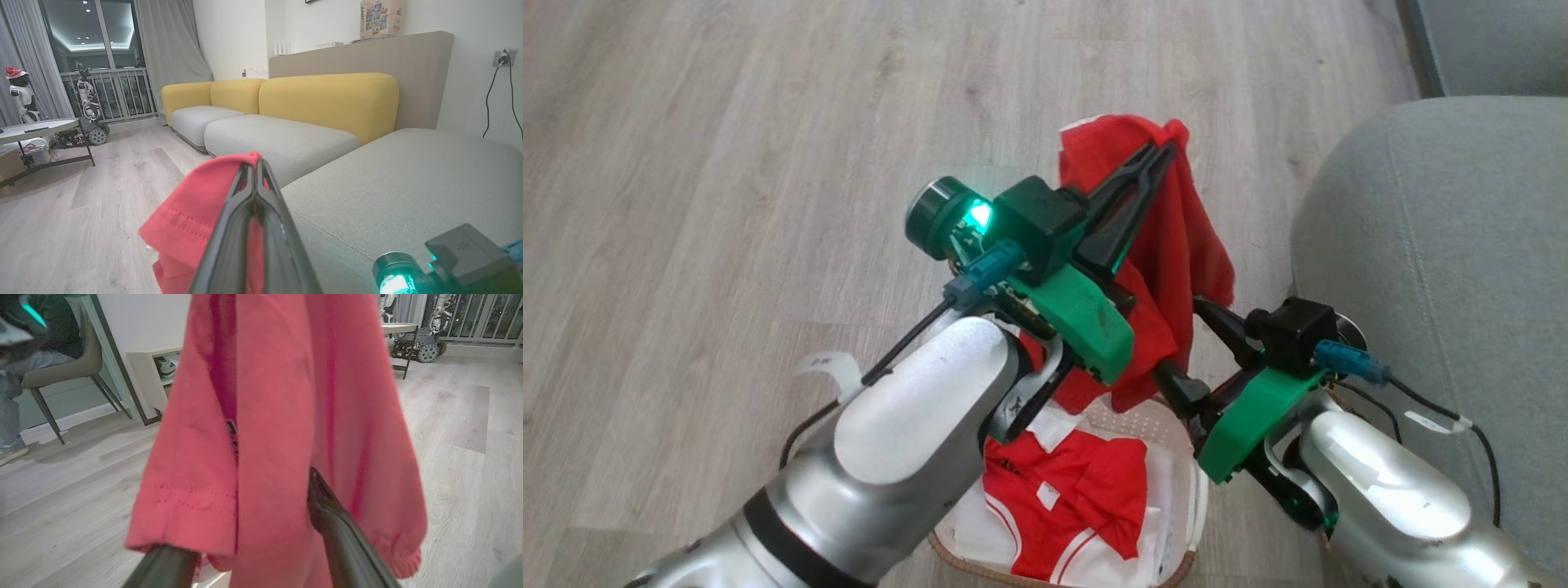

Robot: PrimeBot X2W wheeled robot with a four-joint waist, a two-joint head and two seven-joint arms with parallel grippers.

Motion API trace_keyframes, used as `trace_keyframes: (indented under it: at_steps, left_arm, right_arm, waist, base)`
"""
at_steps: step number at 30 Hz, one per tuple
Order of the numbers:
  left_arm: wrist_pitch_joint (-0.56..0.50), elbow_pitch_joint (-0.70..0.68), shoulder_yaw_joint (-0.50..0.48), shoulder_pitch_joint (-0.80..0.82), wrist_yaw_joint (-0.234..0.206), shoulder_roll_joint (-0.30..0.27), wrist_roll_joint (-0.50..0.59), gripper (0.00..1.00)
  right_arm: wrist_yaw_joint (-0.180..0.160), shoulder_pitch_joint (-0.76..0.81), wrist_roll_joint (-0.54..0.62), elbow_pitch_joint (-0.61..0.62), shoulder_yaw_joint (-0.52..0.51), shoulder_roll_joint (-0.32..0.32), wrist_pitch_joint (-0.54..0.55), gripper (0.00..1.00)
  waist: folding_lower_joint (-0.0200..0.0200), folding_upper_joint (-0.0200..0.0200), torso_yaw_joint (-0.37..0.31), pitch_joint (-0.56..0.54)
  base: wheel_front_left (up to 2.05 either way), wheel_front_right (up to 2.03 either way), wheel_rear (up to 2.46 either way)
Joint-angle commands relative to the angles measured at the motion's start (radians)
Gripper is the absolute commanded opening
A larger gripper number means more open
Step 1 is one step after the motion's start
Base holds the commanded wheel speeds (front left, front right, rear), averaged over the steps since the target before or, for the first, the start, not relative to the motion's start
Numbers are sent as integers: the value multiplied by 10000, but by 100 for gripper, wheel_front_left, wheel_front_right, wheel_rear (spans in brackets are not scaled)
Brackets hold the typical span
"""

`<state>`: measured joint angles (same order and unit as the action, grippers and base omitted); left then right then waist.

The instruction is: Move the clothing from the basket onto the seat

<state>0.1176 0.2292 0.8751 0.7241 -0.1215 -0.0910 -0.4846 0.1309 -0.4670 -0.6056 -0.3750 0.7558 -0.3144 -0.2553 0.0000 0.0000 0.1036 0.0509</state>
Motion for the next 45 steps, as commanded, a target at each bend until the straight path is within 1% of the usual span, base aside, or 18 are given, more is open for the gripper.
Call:
trace_keyframes:
  at_steps: [1, 3, 4, 5, 6, 16, 25, 26, 27, 28, 29, 37, 45]
  left_arm:
    - [129, -250, -297, 711, 72, -28, -51, 0]
    - [181, -133, -230, 738, 110, 40, -93, 0]
    - [203, -74, -209, 743, 121, 60, -113, 0]
    - [221, -15, -201, 745, 122, 74, -134, 0]
    - [243, 40, -204, 744, 114, 83, -152, 0]
    - [439, 422, -310, 553, 35, -98, -321, 0]
    - [509, 404, -342, -108, -204, -458, -484, 0]
    - [521, 381, -326, -218, -231, -444, -525, 10]
    - [547, 358, -312, -314, -260, -433, -553, 64]
    - [547, 358, -312, -314, -260, -433, -553, 64]
    - [576, 337, -292, -394, -278, -428, -568, 100]
    - [689, 187, -166, -846, -391, -522, -624, 100]
    - [797, 204, -78, -1040, -510, -559, -600, 100]
  right_arm:
    - [-2, -424, 20, 232, -30, 116, -65, 100]
    - [-2, -451, 66, 195, -52, 145, -65, 100]
    - [-2, -443, 79, 183, -69, 154, -65, 73]
    - [-2, -434, 91, 169, -91, 155, -65, 25]
    - [-2, -420, 99, 162, -112, 149, -65, 0]
    - [-2, -58, 121, 481, -728, 45, -65, 0]
    - [-2, 598, 329, 1260, -2018, -149, -65, 0]
    - [-2, 688, 349, 1347, -2169, -178, -65, 0]
    - [-2, 767, 373, 1431, -2305, -218, -65, 0]
    - [-2, 767, 373, 1431, -2305, -218, -65, 0]
    - [-2, 840, 398, 1516, -2428, -268, -65, 0]
    - [-2, 1308, 554, 2169, -3351, -679, -65, 0]
    - [-2, 1671, 619, 2740, -4262, -1012, -65, 0]
  waist:
    - [0, 0, 86, -20]
    - [0, 0, 145, -36]
    - [0, 0, 165, -44]
    - [0, 0, 182, -50]
    - [0, 0, 192, -54]
    - [0, 0, 32, -114]
    - [0, 0, -67, -163]
    - [0, 0, -83, -163]
    - [0, 0, -102, -162]
    - [0, 0, -102, -162]
    - [0, 0, -122, -160]
    - [0, 0, -552, -141]
    - [0, 0, -1457, -36]
  base:
    - [0, 0, 0]
    - [0, 0, 0]
    - [0, 0, 0]
    - [0, 0, 0]
    - [0, 0, 0]
    - [0, 0, 0]
    - [0, 0, 0]
    - [0, 0, 0]
    - [0, 0, 0]
    - [0, 0, 0]
    - [0, 0, 0]
    - [0, 0, 0]
    - [0, 0, 0]
